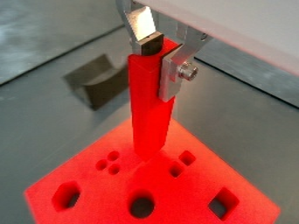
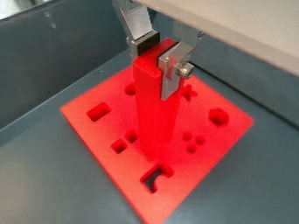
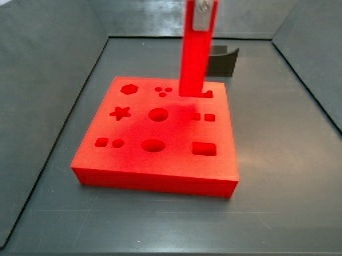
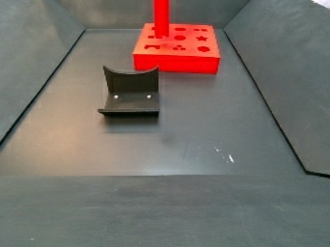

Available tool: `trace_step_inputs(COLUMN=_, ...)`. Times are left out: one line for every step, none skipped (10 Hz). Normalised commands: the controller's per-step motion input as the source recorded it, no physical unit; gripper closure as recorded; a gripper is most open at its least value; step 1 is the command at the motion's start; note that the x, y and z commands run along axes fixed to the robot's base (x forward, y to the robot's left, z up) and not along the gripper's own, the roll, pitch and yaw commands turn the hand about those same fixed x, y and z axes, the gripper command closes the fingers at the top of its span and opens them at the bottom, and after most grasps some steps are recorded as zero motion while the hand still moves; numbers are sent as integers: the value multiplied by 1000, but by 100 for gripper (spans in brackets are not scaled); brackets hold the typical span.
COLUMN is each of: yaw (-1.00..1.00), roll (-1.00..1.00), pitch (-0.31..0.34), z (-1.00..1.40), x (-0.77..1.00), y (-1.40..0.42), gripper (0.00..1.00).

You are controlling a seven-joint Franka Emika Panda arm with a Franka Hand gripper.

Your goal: Insert the arch object.

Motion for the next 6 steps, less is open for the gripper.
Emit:
trace_step_inputs(yaw=-803, roll=-150, pitch=0, z=-26, x=357, y=86, gripper=100)
trace_step_inputs(yaw=-817, roll=-159, pitch=0, z=0, x=326, y=74, gripper=100)
trace_step_inputs(yaw=-749, roll=-71, pitch=0, z=0, x=217, y=197, gripper=100)
trace_step_inputs(yaw=-91, roll=-107, pitch=-29, z=3, x=-51, y=411, gripper=100)
trace_step_inputs(yaw=0, roll=0, pitch=0, z=-43, x=0, y=0, gripper=100)
trace_step_inputs(yaw=0, roll=-74, pitch=0, z=-57, x=0, y=80, gripper=100)
